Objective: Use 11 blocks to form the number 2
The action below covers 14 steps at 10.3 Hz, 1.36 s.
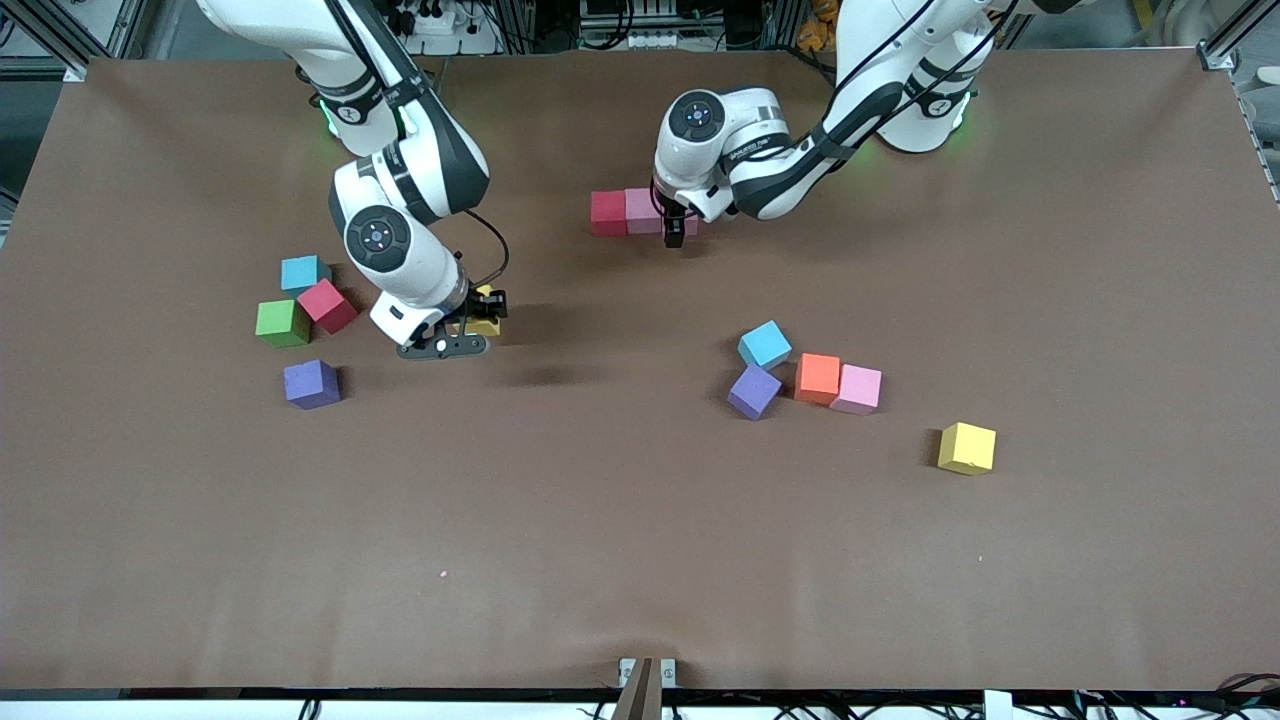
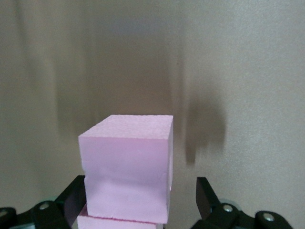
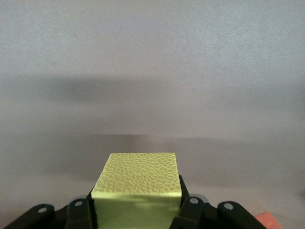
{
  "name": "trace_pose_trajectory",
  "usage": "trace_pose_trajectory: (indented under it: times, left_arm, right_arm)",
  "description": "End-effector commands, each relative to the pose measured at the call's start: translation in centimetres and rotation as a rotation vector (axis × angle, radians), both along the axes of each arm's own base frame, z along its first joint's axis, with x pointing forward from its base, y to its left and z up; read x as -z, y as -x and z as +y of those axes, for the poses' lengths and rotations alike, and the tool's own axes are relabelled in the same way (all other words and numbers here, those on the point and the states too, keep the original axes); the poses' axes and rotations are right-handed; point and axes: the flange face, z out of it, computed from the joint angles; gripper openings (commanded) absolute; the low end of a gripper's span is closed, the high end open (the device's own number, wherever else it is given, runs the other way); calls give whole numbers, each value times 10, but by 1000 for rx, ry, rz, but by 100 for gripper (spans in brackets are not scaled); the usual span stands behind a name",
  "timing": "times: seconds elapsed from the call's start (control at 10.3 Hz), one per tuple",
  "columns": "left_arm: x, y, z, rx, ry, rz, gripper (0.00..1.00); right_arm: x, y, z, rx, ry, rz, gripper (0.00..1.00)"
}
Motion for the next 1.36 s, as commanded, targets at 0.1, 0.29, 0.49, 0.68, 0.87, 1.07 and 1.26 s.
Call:
trace_pose_trajectory:
  times: [0.1, 0.29, 0.49, 0.68, 0.87, 1.07, 1.26]
  left_arm:
    - [-22, 19, -10, -337, -88, -43, 100]
    - [-35, 16, -14, -347, -74, -60, 100]
    - [-44, 10, -17, -352, -81, -74, 100]
    - [-64, -12, -24, -371, -91, -94, 100]
    - [-78, -43, -20, -390, -80, -108, 100]
    - [-99, -76, -23, -382, -81, -99, 100]
    - [-107, -118, 2, -358, -86, -88, 100]
  right_arm:
    - [-5, 8, 27, 39, -6, -1, 17]
    - [-10, 13, 43, 54, -6, -10, 17]
    - [-12, 10, 45, 55, -9, -14, 17]
    - [-16, 1, 57, 71, -15, -27, 17]
    - [-23, -5, 73, 81, -25, -46, 17]
    - [-26, -8, 91, 82, -31, -56, 17]
    - [-20, -7, 110, 90, -3, -15, 17]
